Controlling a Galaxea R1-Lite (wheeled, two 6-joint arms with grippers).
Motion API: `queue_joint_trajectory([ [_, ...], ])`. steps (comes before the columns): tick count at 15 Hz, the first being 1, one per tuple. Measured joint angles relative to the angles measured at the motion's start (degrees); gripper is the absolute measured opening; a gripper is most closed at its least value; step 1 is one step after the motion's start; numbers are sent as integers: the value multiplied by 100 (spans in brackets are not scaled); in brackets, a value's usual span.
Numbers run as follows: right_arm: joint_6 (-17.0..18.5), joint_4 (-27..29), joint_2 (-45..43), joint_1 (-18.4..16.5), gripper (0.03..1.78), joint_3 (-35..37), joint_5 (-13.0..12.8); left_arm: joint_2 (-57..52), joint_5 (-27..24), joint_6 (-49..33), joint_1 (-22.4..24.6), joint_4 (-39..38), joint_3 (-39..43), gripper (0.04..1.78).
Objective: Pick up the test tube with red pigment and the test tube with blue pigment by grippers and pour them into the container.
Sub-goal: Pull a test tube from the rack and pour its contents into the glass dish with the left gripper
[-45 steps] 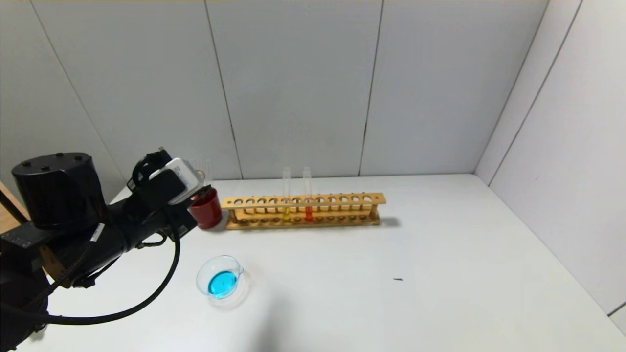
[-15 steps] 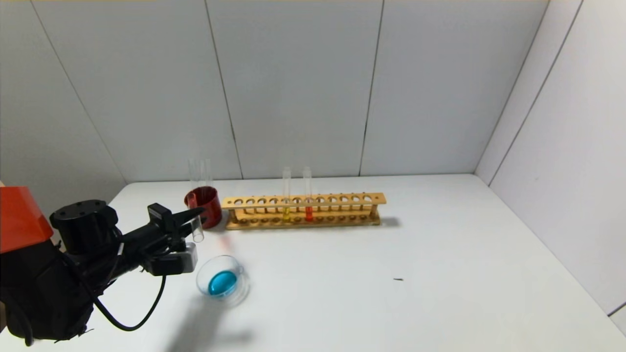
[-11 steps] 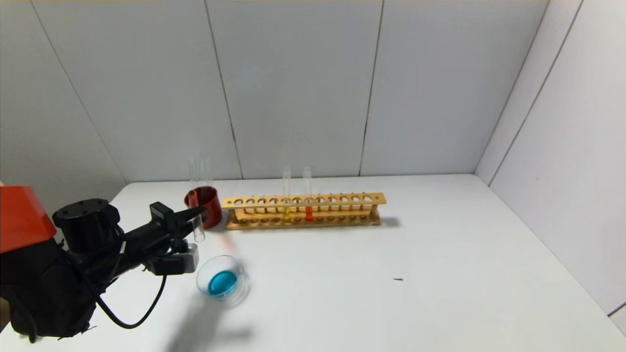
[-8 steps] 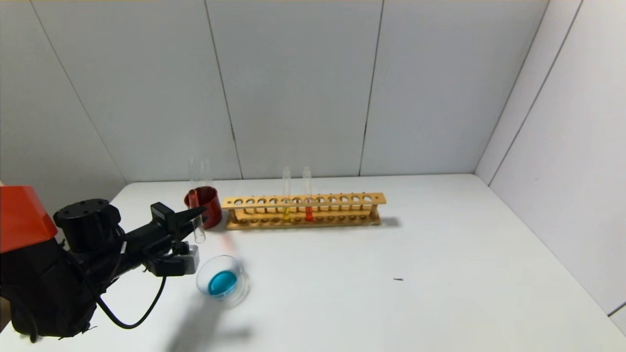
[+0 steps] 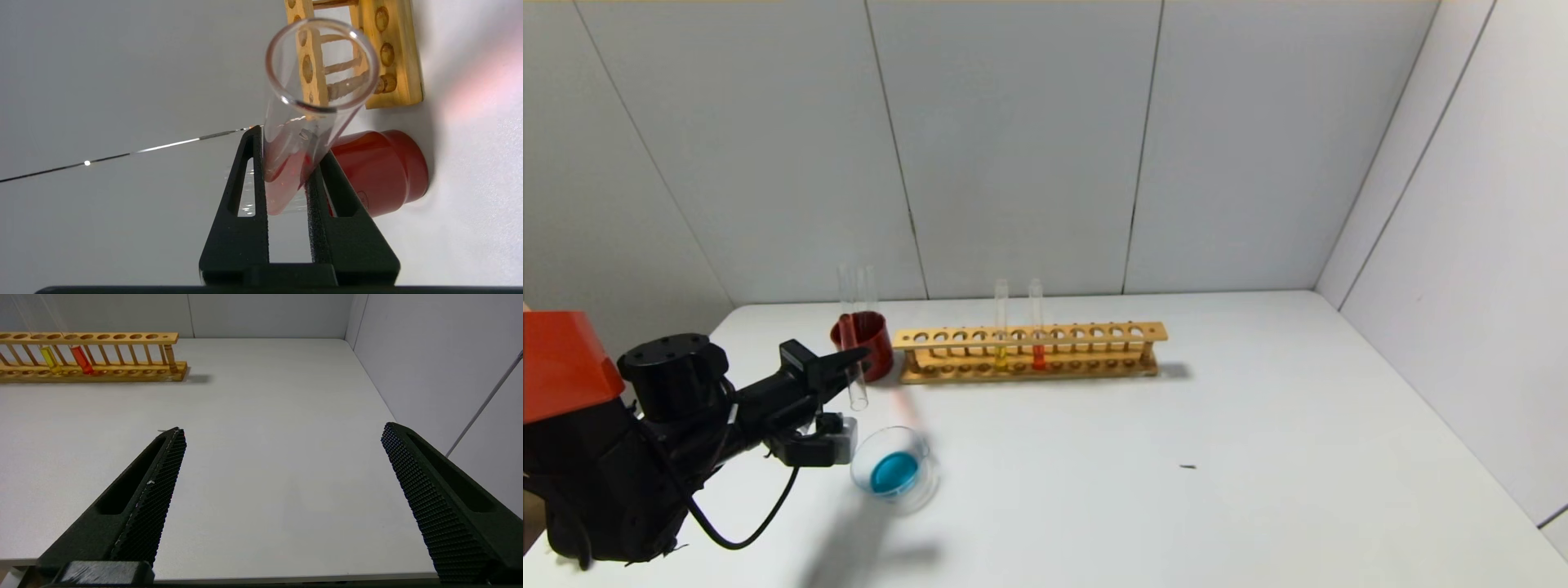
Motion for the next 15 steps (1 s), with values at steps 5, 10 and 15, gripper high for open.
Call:
queue_joint_trajectory([
  [5, 2, 0, 0, -2, 175, 0, 0, 91, 118, 188, -163, 0, -50, 31],
  [10, 0, 0, 0, -2, 175, 0, 0, 293, 229, 336, -252, 0, -286, 31],
  [15, 0, 0, 0, 0, 175, 0, 2, 450, 246, 551, -257, 0, -502, 31],
])
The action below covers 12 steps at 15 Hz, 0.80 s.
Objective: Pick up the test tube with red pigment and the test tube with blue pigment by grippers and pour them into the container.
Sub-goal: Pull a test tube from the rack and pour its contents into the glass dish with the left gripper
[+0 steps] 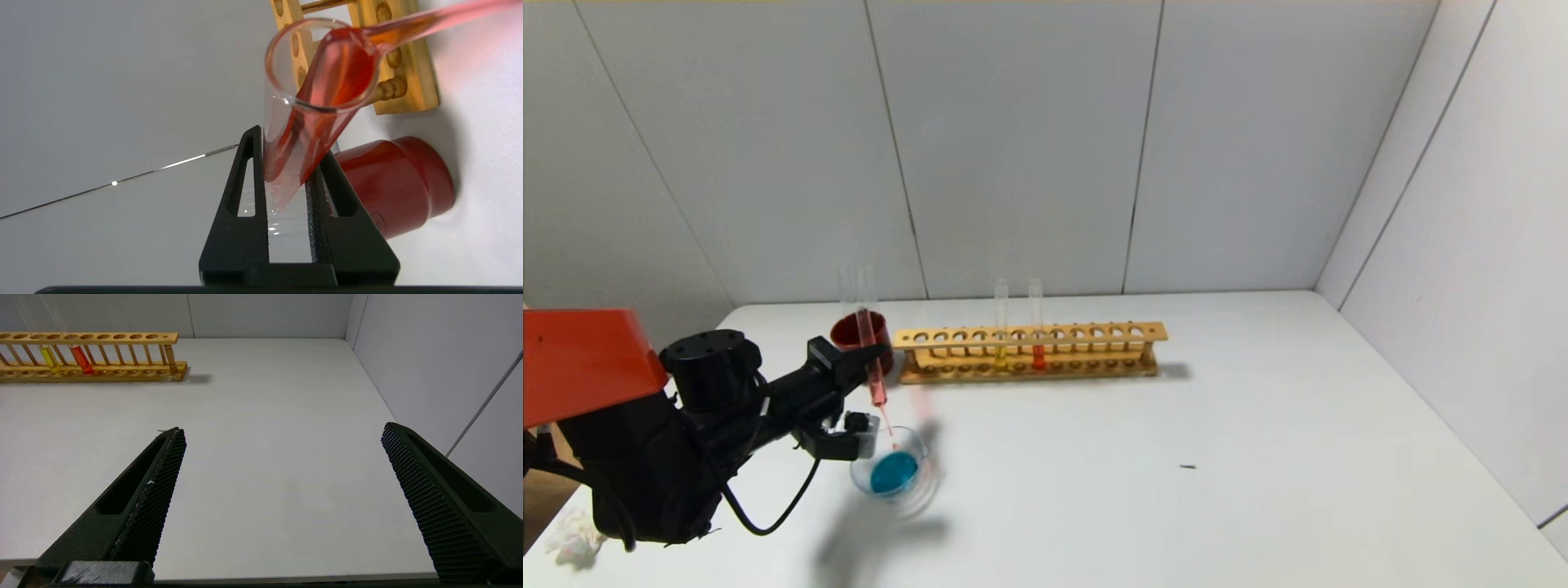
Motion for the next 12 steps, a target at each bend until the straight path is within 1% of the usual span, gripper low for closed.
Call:
queue_joint_trajectory([
  [4, 2, 0, 0, -2, 175, 0, -2, 74, -22, 199, -1, 0, -112, 31],
  [12, 0, 0, 0, -2, 175, 0, -2, -15, -56, 312, 38, 0, -44, 31],
])
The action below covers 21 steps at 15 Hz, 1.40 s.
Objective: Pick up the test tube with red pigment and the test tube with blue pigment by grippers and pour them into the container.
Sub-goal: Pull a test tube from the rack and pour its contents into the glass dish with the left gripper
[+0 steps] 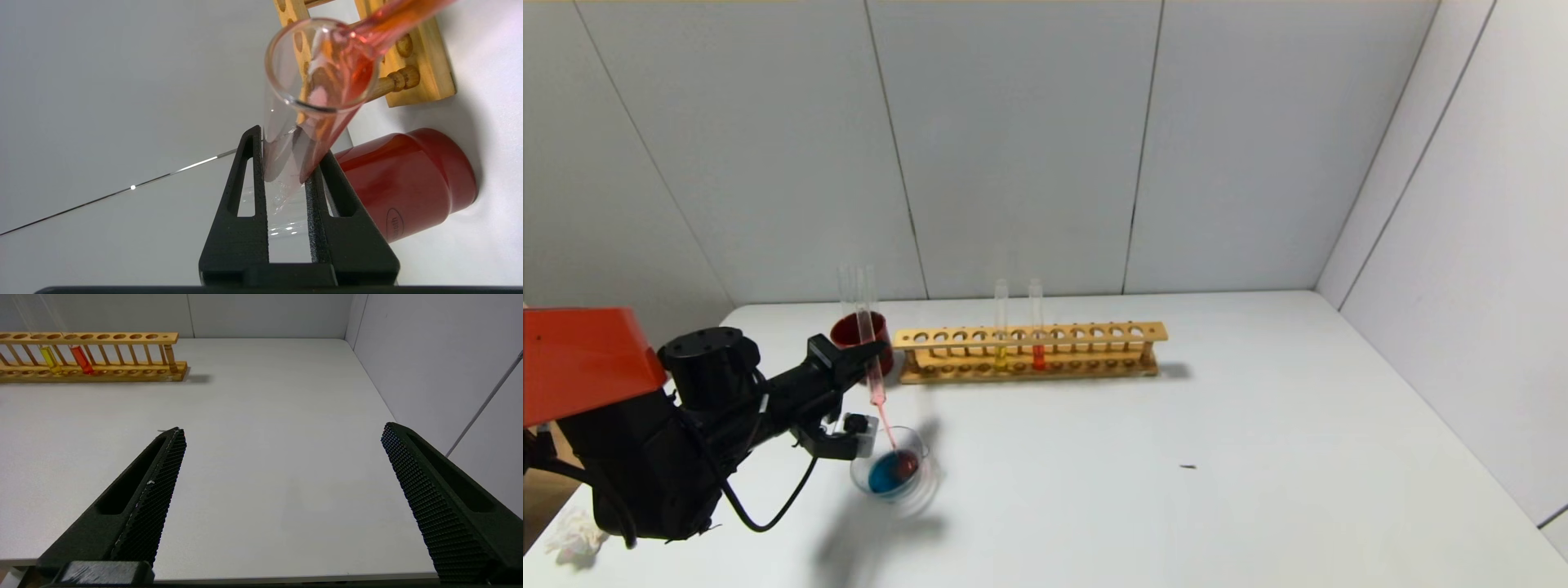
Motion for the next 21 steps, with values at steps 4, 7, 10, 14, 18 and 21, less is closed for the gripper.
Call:
queue_joint_trajectory([
  [4, 0, 0, 0, 0, 175, 0, 0, -27, -11, 90, 9, 0, 5, 31],
  [7, 0, 0, 0, 0, 175, 0, 0, -79, -18, 157, 13, -2, 35, 31],
  [10, 0, 0, 0, 2, 175, 0, 0, -115, -22, 241, 22, 0, 68, 31],
  [14, 2, 0, 0, 0, 175, 0, 2, -157, -102, 305, 24, 0, 88, 31],
  [18, 0, 0, 0, 2, 175, 0, 0, -269, -239, 421, 39, 0, 166, 31],
  [21, 0, 0, 0, 2, 175, 0, 2, -366, -254, 452, 66, 0, 278, 31],
])
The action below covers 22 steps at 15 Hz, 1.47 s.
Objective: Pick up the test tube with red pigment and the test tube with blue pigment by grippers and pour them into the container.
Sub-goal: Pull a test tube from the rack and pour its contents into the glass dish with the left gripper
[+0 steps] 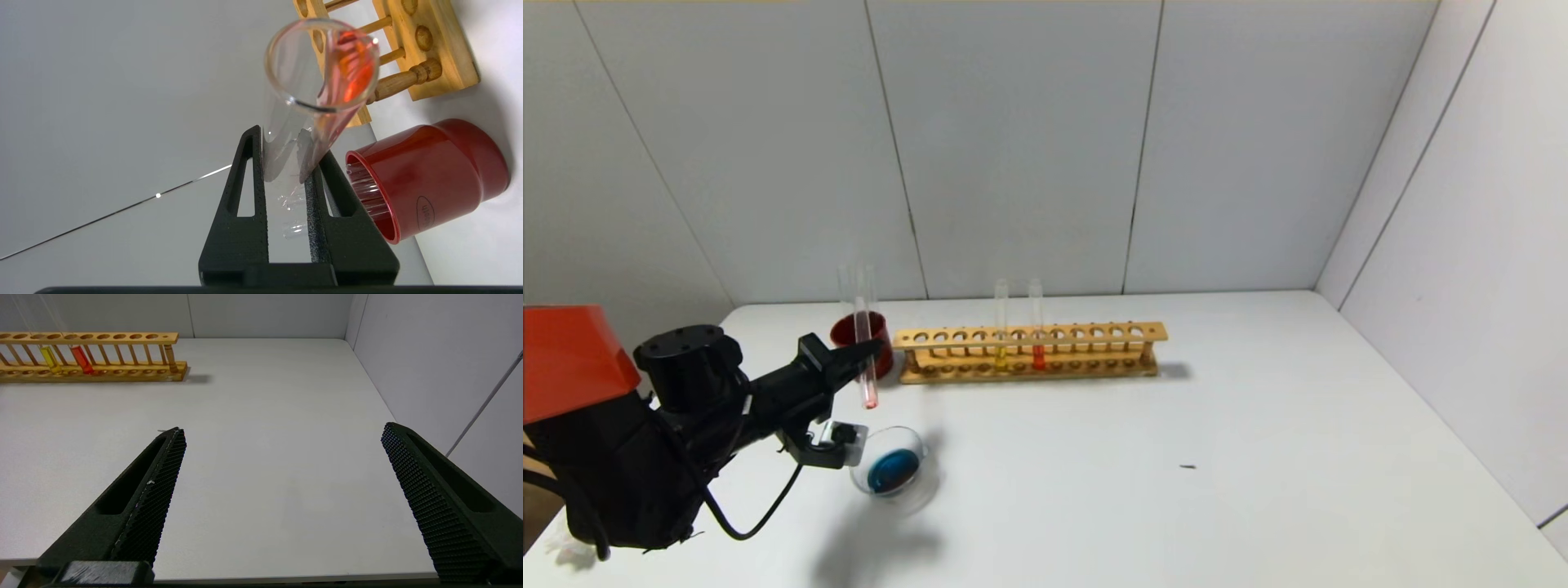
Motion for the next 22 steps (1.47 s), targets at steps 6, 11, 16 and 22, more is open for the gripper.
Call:
queue_joint_trajectory([
  [6, 0, 0, 0, -2, 175, 0, 0, -34, -168, 261, 55, 0, -40, 31],
  [11, 0, 0, 0, -2, 175, 0, 0, -59, -190, 421, 68, 0, -52, 31],
  [16, 0, 0, 0, -2, 175, 0, 0, -63, -204, 510, 68, -2, -46, 31],
  [22, 0, 0, 0, -2, 175, 0, -2, -213, -112, 134, 82, 0, 12, 31],
])
